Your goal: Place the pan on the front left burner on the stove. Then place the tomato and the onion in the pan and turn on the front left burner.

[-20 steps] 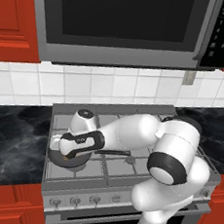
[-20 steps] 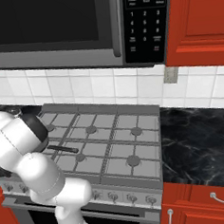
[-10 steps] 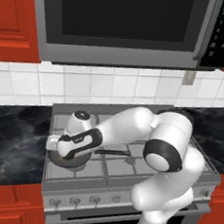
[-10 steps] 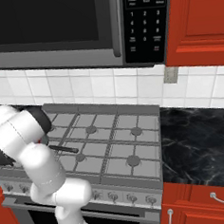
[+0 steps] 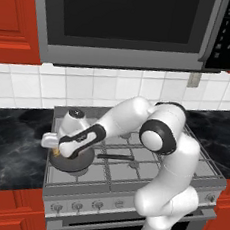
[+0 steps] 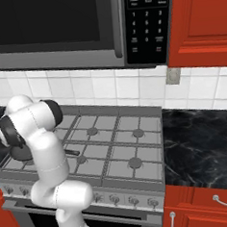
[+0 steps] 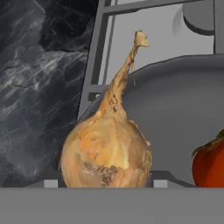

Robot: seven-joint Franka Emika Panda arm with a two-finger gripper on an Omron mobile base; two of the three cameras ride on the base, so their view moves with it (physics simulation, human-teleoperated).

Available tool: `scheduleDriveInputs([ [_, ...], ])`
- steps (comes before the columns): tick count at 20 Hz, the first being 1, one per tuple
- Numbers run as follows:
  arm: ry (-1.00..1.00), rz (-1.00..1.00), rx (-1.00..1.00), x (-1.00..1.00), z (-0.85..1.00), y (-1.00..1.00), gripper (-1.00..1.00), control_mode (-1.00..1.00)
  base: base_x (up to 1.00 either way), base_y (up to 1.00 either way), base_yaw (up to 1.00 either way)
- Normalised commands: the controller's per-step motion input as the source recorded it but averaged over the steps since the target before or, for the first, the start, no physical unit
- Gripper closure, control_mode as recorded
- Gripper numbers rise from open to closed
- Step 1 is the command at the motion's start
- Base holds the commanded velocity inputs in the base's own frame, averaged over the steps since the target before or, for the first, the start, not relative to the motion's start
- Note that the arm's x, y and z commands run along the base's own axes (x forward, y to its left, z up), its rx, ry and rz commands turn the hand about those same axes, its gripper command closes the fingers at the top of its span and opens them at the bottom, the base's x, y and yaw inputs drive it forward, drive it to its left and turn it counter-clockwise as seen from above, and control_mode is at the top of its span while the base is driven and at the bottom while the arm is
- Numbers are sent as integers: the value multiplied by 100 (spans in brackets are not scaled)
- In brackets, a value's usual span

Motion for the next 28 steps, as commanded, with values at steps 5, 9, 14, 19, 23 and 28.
scheduleDriveInputs([
  [5,3,0,0,0,-6,-1,100,-100,0,0,0],
  [9,3,0,-3,-11,-25,-21,100,-100,0,0,0],
  [14,2,0,-5,-24,-34,-47,100,-100,0,0,0],
  [19,0,0,-1,-1,-20,-12,100,-100,0,0,0],
  [23,0,-1,0,0,-2,0,-100,-100,0,0,0],
  [28,0,-1,0,0,-1,0,-100,-100,0,0,0],
])
